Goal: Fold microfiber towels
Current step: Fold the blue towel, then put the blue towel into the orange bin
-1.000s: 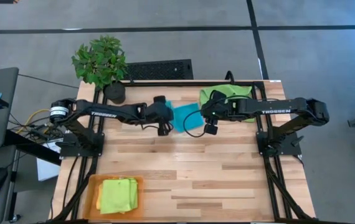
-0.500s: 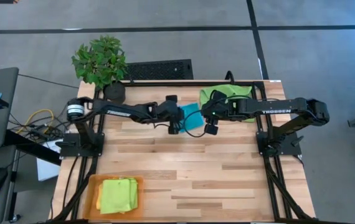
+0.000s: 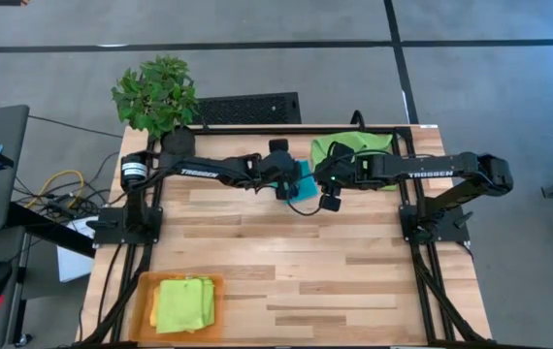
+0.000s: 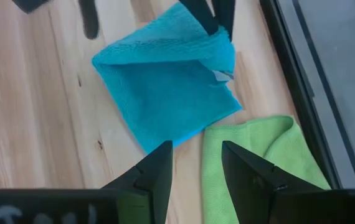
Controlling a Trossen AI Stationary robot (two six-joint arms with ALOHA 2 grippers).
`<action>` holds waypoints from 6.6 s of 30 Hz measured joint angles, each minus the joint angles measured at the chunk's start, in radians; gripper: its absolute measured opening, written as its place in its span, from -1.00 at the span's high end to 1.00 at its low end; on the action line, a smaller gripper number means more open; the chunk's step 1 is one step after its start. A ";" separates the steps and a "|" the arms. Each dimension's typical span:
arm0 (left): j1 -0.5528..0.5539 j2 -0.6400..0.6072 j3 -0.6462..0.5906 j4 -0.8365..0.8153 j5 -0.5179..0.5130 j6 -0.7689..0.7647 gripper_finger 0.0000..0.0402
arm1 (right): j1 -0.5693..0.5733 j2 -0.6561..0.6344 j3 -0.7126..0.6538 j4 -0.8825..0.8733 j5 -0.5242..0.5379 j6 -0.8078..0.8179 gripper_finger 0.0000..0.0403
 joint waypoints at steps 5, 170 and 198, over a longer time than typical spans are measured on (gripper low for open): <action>0.000 0.004 0.000 -0.015 0.063 -0.025 1.00 | 0.000 0.000 0.000 -0.004 0.002 0.000 0.20; -0.116 -0.129 -0.326 -0.308 0.165 -0.151 0.99 | 0.000 0.000 0.000 -0.037 -0.001 0.000 0.20; -0.663 -0.458 -0.322 -0.985 0.339 -1.156 1.00 | 0.125 0.000 0.000 0.142 -0.216 -0.095 0.20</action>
